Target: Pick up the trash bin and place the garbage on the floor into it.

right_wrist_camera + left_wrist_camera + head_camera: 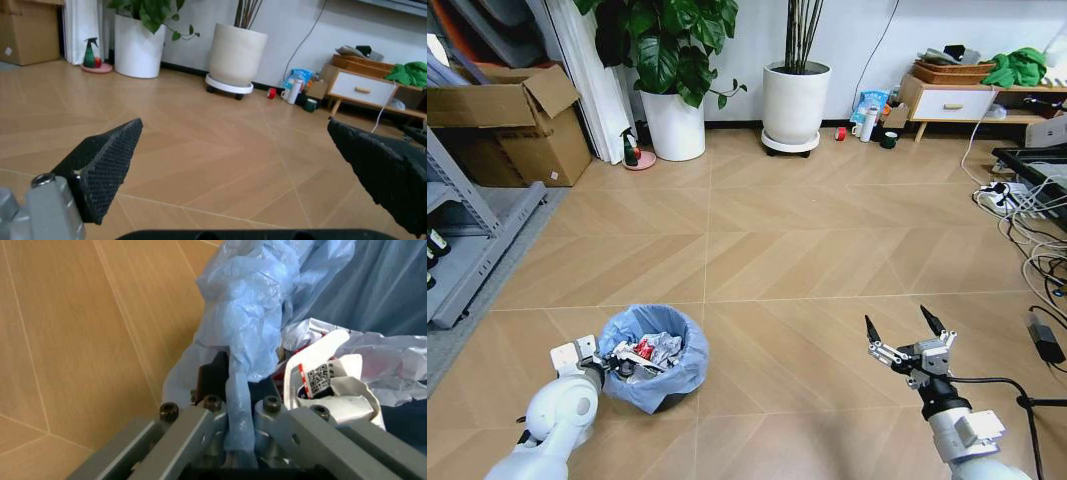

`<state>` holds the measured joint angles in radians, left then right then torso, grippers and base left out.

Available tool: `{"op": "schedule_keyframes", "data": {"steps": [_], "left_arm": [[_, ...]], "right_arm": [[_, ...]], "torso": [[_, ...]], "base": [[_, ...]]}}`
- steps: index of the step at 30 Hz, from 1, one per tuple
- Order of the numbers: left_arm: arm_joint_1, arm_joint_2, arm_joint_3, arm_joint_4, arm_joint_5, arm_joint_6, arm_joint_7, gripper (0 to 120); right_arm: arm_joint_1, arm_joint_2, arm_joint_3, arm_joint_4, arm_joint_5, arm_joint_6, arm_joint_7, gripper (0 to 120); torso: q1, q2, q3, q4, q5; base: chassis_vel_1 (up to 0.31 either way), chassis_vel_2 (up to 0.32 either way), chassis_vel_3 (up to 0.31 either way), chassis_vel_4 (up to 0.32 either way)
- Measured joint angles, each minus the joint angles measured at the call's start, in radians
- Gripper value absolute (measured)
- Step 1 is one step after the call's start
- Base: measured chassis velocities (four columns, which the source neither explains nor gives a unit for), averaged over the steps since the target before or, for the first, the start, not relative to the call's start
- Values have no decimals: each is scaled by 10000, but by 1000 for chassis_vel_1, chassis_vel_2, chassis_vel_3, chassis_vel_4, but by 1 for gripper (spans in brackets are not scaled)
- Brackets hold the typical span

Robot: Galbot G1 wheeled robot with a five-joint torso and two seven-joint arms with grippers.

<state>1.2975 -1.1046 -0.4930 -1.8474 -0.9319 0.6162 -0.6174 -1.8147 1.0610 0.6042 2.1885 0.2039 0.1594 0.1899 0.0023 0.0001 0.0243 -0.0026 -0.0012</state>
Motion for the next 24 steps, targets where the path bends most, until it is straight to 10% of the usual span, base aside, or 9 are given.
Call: {"op": "schedule_keyframes", "data": {"steps": [24], "left_arm": [[-220,5,451,-884,903,-514,-878,74]], "right_arm": [[223,-248,-50,-21,334,15,-56,100]], "torso": [[1,-1,2,-1,-8]], "base": [[0,0,0,0]]}}
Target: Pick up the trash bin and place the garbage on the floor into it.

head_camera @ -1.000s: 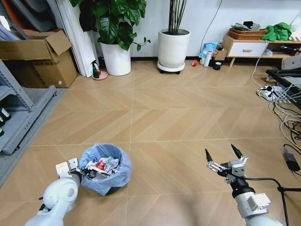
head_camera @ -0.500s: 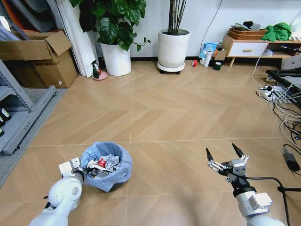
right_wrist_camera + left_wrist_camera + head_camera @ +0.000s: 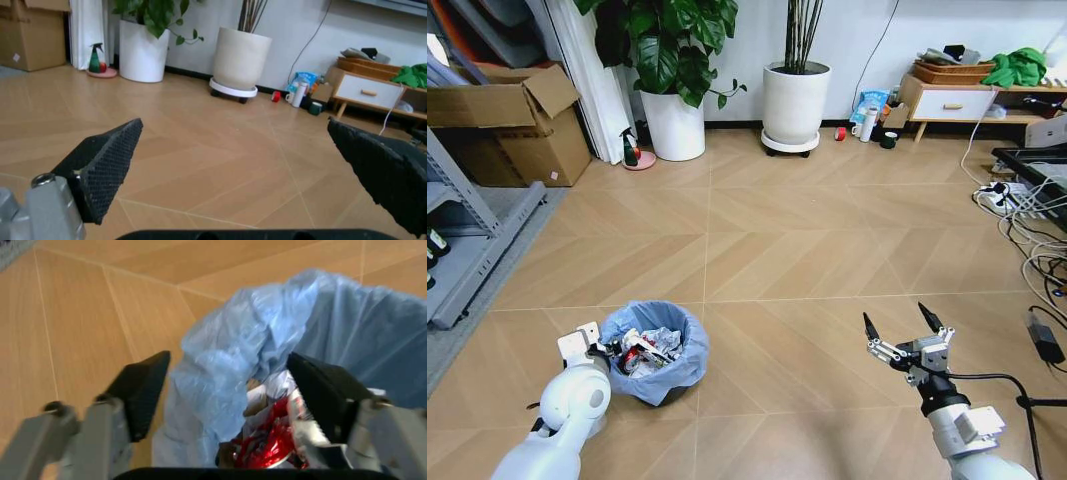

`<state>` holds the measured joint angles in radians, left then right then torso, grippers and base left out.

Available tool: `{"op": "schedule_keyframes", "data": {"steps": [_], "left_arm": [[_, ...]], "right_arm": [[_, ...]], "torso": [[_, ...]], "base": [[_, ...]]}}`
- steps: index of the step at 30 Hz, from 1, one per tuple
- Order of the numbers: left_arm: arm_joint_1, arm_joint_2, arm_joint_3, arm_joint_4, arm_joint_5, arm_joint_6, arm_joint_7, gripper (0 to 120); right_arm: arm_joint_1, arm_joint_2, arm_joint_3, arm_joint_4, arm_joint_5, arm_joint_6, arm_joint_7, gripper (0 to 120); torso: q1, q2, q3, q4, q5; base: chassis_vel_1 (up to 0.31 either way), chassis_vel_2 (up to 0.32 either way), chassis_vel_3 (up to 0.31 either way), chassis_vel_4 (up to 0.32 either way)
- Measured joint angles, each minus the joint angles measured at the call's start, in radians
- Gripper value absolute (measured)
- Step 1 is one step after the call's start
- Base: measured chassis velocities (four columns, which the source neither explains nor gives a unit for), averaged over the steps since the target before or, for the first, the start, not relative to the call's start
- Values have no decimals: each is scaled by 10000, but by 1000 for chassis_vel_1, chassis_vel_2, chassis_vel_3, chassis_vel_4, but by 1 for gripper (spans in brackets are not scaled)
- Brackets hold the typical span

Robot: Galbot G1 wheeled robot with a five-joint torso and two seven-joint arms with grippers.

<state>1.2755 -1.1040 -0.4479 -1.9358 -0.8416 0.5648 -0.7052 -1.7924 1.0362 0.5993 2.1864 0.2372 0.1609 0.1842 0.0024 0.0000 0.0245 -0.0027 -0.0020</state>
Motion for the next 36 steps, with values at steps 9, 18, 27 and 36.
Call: {"op": "schedule_keyframes", "data": {"steps": [9,18,27,36], "left_arm": [[1462,-74,-1148,-1259,2837,-2194,3328,100],[3172,-1144,-2702,-3042,5410,-3130,5041,100],[4487,-3941,-3200,-4005,8534,-3946,6957,100],[5036,-4036,-3205,-4121,8431,-4209,6957,100]], "right_arm": [[305,-62,683,346,855,-855,93,100],[206,675,1491,700,1183,-2167,182,100],[219,2615,1606,553,860,-2251,215,100],[-40,3155,1550,606,-287,-1816,107,100]], "torso": [[0,0,0,1,-1],[-1,0,-2,1,3],[-1,1,-2,0,1],[-1,1,-2,3,2]], "base": [[0,0,0,0],[0,0,0,0],[0,0,0,0],[0,0,0,0]]}}
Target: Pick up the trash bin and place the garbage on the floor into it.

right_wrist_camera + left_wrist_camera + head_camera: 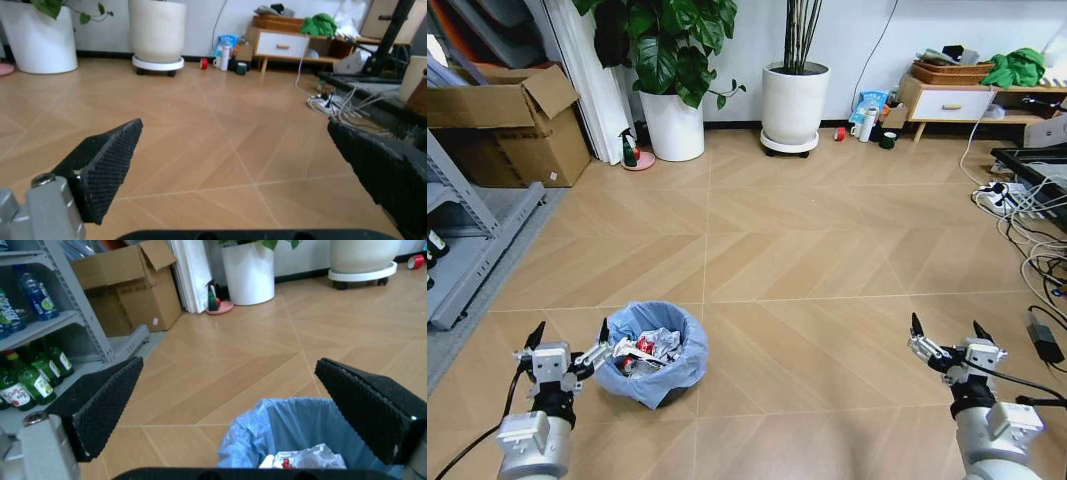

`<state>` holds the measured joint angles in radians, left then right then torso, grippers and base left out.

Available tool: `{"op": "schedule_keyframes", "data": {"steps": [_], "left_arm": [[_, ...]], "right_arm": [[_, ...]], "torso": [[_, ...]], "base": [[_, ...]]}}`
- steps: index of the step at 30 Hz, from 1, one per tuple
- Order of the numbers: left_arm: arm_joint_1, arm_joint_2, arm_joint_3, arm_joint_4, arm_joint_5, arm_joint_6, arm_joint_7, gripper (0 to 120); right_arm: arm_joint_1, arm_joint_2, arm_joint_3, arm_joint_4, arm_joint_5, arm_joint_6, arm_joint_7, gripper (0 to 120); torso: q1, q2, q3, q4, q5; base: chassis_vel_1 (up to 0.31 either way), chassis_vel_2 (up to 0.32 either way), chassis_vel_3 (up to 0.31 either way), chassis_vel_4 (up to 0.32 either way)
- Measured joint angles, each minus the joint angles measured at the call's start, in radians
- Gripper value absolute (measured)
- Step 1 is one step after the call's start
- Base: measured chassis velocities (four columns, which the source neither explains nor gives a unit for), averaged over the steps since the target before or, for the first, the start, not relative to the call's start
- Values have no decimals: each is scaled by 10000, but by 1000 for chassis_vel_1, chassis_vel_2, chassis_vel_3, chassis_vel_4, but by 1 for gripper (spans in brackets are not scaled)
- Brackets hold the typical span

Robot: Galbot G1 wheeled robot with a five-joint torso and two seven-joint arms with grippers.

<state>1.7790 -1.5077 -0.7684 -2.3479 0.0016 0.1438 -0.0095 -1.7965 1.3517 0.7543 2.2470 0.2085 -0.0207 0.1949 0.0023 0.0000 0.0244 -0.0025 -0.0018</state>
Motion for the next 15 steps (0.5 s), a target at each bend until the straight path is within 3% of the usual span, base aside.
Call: {"op": "schedule_keyframes", "data": {"steps": [15], "left_arm": [[21,174,137,-85,-381,292,-90,100]], "right_arm": [[51,126,6,-3,-360,290,19,100]], "torso": [[1,-1,1,-1,-1]], "base": [[0,0,0,0]]}}
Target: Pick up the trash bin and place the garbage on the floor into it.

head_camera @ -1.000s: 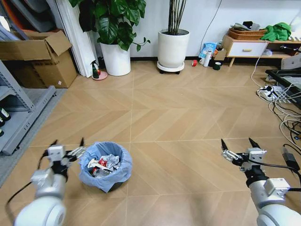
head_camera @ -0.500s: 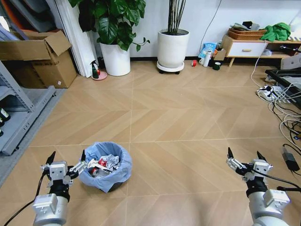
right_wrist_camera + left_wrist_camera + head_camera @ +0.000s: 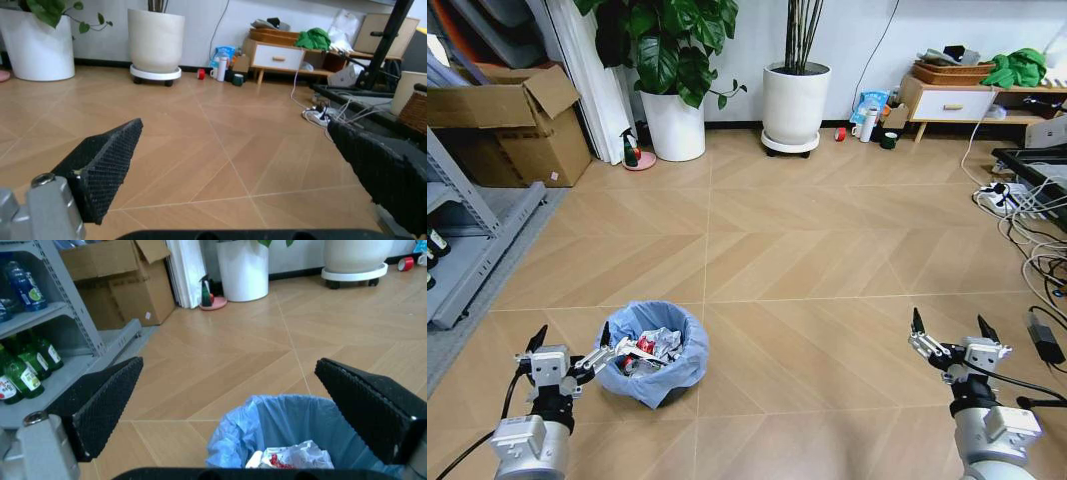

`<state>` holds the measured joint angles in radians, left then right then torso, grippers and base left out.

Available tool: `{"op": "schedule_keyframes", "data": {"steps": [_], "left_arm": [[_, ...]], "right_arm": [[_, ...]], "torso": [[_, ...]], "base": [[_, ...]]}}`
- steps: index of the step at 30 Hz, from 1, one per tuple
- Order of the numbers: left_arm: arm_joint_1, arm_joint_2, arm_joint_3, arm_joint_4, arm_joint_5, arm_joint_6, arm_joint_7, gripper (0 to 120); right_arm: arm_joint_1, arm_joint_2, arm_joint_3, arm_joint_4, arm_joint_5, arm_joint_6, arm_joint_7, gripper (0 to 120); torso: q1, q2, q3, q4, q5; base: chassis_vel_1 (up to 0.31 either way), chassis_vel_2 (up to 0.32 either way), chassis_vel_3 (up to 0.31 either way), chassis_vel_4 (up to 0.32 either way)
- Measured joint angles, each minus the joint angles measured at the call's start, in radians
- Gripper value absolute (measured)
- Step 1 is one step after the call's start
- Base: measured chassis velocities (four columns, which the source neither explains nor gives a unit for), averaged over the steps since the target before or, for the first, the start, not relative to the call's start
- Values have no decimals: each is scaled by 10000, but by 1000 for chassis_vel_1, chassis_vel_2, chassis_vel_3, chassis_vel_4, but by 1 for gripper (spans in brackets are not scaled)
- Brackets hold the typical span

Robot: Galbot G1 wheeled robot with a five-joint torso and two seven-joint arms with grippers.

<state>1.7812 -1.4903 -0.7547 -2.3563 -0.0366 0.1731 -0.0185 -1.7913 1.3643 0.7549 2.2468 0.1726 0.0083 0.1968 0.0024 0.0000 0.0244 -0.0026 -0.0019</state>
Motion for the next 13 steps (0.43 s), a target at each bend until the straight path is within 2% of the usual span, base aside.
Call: {"op": "schedule_keyframes", "data": {"steps": [13], "left_arm": [[-11,8,9,17,-14,9,-18,100]], "right_arm": [[1,-13,-6,-4,9,0,3,100]], "torso": [[0,0,0,0,0]], "base": [[0,0,0,0]]}}
